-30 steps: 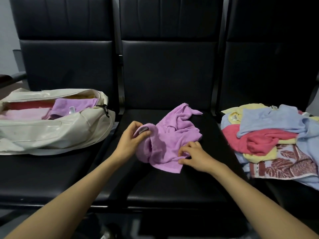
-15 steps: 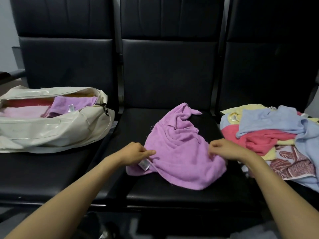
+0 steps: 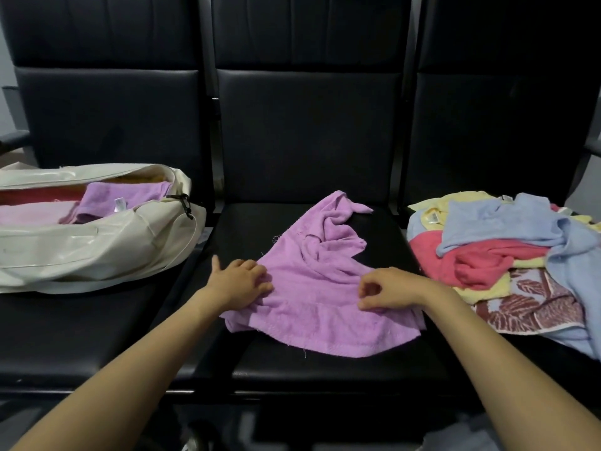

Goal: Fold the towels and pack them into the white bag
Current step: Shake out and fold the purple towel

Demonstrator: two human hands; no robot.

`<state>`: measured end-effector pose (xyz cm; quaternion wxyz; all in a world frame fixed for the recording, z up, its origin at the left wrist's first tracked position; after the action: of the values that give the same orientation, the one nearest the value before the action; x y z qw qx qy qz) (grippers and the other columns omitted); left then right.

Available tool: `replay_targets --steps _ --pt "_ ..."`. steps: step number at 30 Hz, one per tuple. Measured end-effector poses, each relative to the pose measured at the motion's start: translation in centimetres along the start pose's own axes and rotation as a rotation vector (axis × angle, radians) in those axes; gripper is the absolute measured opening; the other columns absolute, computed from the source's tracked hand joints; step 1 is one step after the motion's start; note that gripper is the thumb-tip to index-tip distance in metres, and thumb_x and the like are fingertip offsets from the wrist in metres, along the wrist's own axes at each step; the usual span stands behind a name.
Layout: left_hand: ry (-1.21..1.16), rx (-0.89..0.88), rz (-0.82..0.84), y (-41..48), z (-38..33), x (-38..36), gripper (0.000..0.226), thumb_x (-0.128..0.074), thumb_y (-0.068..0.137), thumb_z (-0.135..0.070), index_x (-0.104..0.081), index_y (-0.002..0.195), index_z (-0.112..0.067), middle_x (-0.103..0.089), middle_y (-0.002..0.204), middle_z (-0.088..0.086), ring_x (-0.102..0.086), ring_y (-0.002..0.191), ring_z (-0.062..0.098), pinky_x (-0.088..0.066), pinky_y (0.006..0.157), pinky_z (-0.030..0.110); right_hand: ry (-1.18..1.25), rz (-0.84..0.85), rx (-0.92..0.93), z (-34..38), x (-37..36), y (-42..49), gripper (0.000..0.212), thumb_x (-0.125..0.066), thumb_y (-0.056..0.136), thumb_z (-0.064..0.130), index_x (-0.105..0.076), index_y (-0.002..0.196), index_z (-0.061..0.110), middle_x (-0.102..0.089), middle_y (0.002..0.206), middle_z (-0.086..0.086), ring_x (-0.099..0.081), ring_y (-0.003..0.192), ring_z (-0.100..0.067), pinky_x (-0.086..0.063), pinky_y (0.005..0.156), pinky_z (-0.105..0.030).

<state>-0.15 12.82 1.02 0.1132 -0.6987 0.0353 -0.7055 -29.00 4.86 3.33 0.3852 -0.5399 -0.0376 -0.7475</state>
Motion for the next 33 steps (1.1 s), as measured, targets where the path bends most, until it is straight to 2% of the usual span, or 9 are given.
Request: replay_targets --steps 6,9,11,13,17,20,22,27,33 --pt "0.192 0.256 -0.016 -1.1 2.1 1.2 0.053 -0.025 0.097 -0.059 -0.05 0.133 -0.03 -0.045 0.14 0.003 -0.034 0.134 0.027 -0.005 0.11 0.065 0.066 0.236 -0.194 -0.5 1.6 -1.6 0.023 -0.07 0.086 0.035 -0.068 0.069 0.019 -0.058 0.06 0.005 -0.05 0.058 -0.01 -0.043 0.062 -0.023" --pt "-0.036 0.3 -0.133 -0.7 2.7 1.0 0.049 -0.035 0.096 -0.056 -0.062 0.121 -0.024 -0.051 0.131 0.008 -0.045 0.125 0.027 -0.028 0.108 0.049 0.097 0.003 -0.177 -0.3 1.0 -1.2 0.03 -0.064 0.09 0.04 -0.067 0.07 0.019 -0.063 0.066 0.005 -0.057 0.063 -0.011 -0.047 0.062 -0.023" --pt "-0.349 0.283 -0.182 -0.3 2.4 0.1 0.046 -0.049 0.091 -0.056 -0.064 0.115 -0.02 -0.058 0.123 0.009 -0.054 0.112 0.026 -0.043 0.097 0.039 0.031 -0.291 -0.156 -0.3 0.8 -0.5 0.022 -0.058 0.093 0.041 -0.065 0.089 0.02 -0.061 0.09 0.003 -0.059 0.081 -0.015 -0.047 0.071 -0.026" --pt "-0.562 0.211 -0.163 0.1 1.6 -0.5 0.055 -0.062 0.084 -0.055 -0.056 0.127 -0.021 -0.054 0.126 0.008 -0.052 0.113 0.025 -0.044 0.098 0.037 -0.006 -0.348 -0.144 -0.2 0.6 0.2 0.032 -0.057 0.093 0.04 -0.057 0.119 0.022 -0.051 0.116 -0.002 -0.056 0.102 -0.02 -0.047 0.088 -0.032" --pt "-0.299 -0.138 -0.14 0.2 -0.7 -0.5 0.068 -0.061 0.088 -0.046 -0.03 0.148 -0.035 -0.015 0.155 0.006 -0.014 0.14 0.028 -0.022 0.116 0.042 0.146 -0.284 -0.218 0.3 -0.9 1.5 0.049 -0.057 0.093 0.04 -0.046 0.136 0.018 -0.052 0.125 -0.01 -0.055 0.109 -0.025 -0.043 0.087 -0.031" --pt "-0.124 -0.19 0.01 0.2 -0.9 -0.9 0.057 -0.039 0.097 -0.053 -0.022 0.149 -0.039 -0.008 0.161 -0.006 -0.007 0.147 0.019 -0.009 0.118 0.046 0.275 -0.314 -0.315 0.3 -1.4 2.2 0.023 -0.064 0.089 0.033 -0.056 0.095 0.012 -0.056 0.09 -0.006 -0.052 0.076 -0.018 -0.036 0.064 -0.028" --pt "-0.147 -0.112 0.073 0.1 -0.4 -0.9 0.059 -0.04 0.093 -0.06 -0.027 0.147 -0.038 -0.02 0.157 -0.008 -0.016 0.145 0.018 -0.007 0.117 0.05 0.342 -0.303 -0.293 0.4 -1.1 2.4 0.032 -0.067 0.084 0.022 -0.041 0.065 0.016 -0.041 0.066 -0.002 -0.034 0.059 -0.014 -0.026 0.055 -0.029" --pt "-0.048 -0.013 0.134 -0.8 1.2 0.8 0.055 -0.059 0.076 -0.069 -0.051 0.122 -0.038 -0.037 0.136 -0.008 -0.034 0.131 0.021 -0.012 0.113 0.056 0.964 -0.417 -0.288 0.1 1.4 1.6 0.023 -0.056 0.08 -0.001 -0.046 0.066 0.014 -0.04 0.064 -0.004 -0.035 0.057 -0.014 -0.025 0.05 -0.026" --pt "-0.068 0.111 0.226 -2.0 2.5 2.0 0.057 -0.059 0.065 -0.081 -0.058 0.089 -0.029 -0.052 0.1 -0.008 -0.047 0.103 0.017 -0.03 0.104 0.049 0.273 -0.303 -0.47 -3.1 1.9 -0.3 0.02 -0.064 0.077 -0.002 -0.05 0.087 0.009 -0.051 0.076 -0.007 -0.045 0.067 -0.018 -0.037 0.057 -0.027"
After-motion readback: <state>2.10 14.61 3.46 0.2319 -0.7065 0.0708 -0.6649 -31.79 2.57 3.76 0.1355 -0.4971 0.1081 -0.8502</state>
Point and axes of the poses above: each hand's wrist, its own y-axis towards the middle knuckle, its own x-axis out of the back of the hand, z = x × y, the point moved 1 cm from there along y, towards the middle knuckle
